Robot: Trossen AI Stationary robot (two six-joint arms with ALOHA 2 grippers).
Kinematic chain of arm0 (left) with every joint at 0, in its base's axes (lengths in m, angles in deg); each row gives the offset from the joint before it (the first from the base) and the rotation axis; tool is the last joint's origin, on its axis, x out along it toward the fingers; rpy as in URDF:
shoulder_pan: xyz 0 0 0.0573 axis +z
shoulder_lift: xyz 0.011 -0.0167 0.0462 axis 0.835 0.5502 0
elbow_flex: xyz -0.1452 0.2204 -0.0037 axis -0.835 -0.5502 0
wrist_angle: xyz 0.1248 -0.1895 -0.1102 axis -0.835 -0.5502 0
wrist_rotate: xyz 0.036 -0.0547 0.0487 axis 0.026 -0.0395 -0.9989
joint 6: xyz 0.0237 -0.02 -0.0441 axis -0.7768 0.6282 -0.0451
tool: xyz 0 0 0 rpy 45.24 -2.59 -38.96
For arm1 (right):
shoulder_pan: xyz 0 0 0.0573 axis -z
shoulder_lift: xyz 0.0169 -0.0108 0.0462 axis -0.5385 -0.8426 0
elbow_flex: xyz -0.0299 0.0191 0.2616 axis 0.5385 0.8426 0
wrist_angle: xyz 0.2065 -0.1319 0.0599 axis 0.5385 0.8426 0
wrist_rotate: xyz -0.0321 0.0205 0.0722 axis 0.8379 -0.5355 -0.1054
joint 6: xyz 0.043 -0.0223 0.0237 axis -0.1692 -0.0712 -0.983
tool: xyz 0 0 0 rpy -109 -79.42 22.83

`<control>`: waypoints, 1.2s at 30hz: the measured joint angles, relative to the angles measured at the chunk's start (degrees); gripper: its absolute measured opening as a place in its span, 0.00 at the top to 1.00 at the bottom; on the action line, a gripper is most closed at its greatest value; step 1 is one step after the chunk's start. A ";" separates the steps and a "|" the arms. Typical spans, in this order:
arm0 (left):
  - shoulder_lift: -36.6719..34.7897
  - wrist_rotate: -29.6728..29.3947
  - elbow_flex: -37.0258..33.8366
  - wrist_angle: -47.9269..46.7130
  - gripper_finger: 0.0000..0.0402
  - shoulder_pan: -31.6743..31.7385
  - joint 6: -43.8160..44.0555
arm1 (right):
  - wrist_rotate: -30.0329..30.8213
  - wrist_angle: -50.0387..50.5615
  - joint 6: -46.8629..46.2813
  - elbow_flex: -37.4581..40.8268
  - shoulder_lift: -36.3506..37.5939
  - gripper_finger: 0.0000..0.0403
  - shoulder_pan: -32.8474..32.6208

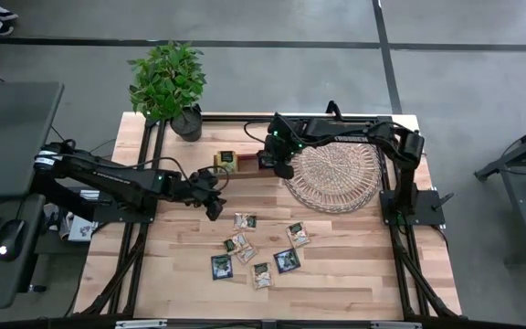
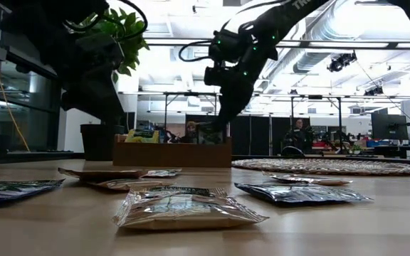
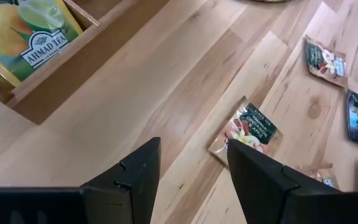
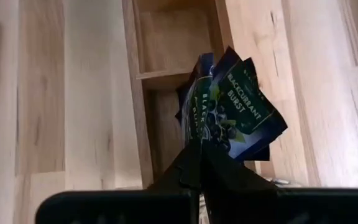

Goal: Pick & Place Tea
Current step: Put the blue tea bag into the right section of the wooden organizer

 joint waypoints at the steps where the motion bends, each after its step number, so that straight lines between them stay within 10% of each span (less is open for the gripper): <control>1: 0.00 0.02 0.02 0.00 0.54 0.00 -0.03 | 0.11 0.15 0.00 0.14 0.00 1.00 0.02; 36: 0.04 0.87 0.09 0.01 0.54 0.04 -2.82 | 0.17 -4.55 -1.57 0.18 0.02 1.00 0.00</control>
